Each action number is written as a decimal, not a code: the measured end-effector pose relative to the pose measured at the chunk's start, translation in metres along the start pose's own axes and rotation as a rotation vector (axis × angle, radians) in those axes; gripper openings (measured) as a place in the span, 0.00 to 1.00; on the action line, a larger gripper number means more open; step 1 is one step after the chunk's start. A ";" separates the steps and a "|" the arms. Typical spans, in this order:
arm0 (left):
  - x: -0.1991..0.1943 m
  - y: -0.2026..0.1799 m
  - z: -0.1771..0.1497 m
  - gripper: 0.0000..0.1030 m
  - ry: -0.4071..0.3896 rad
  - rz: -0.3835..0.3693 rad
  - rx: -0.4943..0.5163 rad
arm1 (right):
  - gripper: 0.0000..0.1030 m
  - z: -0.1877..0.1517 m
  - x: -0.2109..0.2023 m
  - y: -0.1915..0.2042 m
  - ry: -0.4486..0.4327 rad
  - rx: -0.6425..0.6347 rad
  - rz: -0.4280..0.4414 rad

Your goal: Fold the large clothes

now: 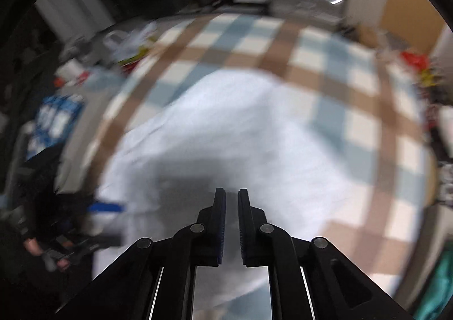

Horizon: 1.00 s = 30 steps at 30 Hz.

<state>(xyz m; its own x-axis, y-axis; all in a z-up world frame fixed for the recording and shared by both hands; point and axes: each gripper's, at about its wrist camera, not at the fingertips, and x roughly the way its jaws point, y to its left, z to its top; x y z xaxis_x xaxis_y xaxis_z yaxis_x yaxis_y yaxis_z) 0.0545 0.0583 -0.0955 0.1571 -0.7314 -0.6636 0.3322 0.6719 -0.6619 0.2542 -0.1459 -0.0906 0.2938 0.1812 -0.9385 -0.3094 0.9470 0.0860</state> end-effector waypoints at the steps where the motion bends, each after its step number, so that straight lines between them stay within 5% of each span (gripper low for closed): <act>1: 0.000 0.000 0.000 0.60 0.000 -0.001 0.001 | 0.05 0.001 0.013 -0.005 0.036 0.013 -0.025; 5: 0.001 -0.005 0.003 0.60 -0.003 0.010 0.021 | 0.04 0.004 0.065 -0.014 0.049 0.041 -0.063; 10: 0.000 0.001 0.004 0.60 0.008 -0.017 0.011 | 0.05 0.006 0.053 -0.002 -0.002 0.037 -0.114; 15: 0.001 0.004 0.007 0.60 0.009 -0.019 0.001 | 0.06 -0.051 -0.022 0.037 -0.068 -0.067 0.190; 19: 0.000 0.009 0.007 0.60 0.003 -0.022 -0.019 | 0.06 -0.110 -0.031 0.084 0.045 -0.158 0.405; 25: -0.002 0.010 0.004 0.60 0.004 0.008 -0.010 | 0.00 -0.142 0.035 0.082 0.162 -0.017 0.427; 30: -0.024 -0.014 0.003 0.60 -0.051 0.064 0.052 | 0.00 -0.151 0.035 0.082 0.078 0.015 0.413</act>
<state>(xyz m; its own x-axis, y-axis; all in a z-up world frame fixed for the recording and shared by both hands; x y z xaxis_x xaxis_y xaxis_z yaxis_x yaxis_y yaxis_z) 0.0489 0.0659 -0.0689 0.2264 -0.6934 -0.6841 0.3672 0.7113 -0.5994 0.1023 -0.1020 -0.1670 0.0782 0.5263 -0.8467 -0.3733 0.8030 0.4646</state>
